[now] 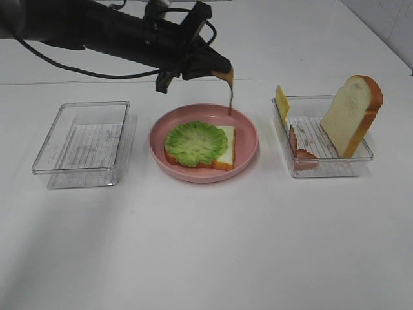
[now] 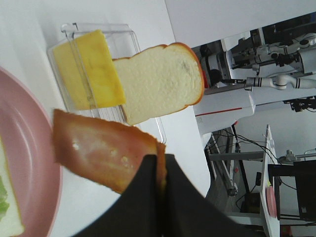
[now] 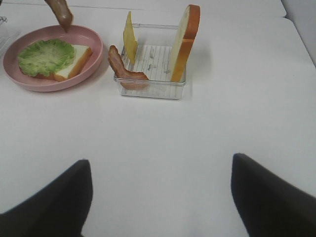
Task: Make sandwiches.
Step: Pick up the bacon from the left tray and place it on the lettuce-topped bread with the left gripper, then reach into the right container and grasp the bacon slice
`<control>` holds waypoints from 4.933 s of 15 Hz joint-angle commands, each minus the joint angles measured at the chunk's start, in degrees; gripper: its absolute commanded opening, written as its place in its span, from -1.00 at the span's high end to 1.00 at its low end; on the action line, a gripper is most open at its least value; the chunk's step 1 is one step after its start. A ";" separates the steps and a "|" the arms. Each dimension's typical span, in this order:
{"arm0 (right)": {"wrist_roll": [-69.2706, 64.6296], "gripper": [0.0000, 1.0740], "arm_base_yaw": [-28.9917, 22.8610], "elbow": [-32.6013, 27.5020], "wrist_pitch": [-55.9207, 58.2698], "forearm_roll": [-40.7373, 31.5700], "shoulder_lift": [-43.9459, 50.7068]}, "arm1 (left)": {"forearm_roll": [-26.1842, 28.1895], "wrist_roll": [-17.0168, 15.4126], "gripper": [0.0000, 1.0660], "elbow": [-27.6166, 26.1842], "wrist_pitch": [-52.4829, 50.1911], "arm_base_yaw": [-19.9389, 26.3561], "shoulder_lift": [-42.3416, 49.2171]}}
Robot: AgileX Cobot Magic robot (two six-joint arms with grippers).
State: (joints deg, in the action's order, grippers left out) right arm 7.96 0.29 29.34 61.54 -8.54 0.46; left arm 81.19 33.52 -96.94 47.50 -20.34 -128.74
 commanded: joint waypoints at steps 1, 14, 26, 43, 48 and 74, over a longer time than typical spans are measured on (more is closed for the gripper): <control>0.00 -0.38 0.34 -0.23 -0.69 0.29 0.69 | 0.34 -1.83 1.00 -1.26 0.74 -0.57 -2.23; 0.00 -0.38 0.34 -0.23 -0.69 0.29 0.69 | -29.56 -14.50 0.74 -1.26 -3.38 3.15 -3.09; 0.00 -0.38 0.34 -0.23 -0.69 0.29 0.69 | -52.08 -24.12 -0.42 -1.32 4.01 3.90 11.12; 0.00 -0.38 0.34 -0.23 -0.69 0.29 0.69 | -80.62 -37.07 -0.42 25.44 26.24 3.90 62.85; 0.00 -0.38 0.34 -0.23 -0.69 0.29 0.69 | -80.79 -37.07 -0.42 39.88 21.66 3.90 85.26; 0.23 -0.38 0.34 14.32 -25.10 -4.81 -63.48 | -82.10 -33.52 -0.42 68.35 12.49 3.90 130.46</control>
State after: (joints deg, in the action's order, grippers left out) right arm 7.96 0.29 43.20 35.81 -13.18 -62.85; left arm -0.80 0.00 -28.93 60.50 -16.44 0.29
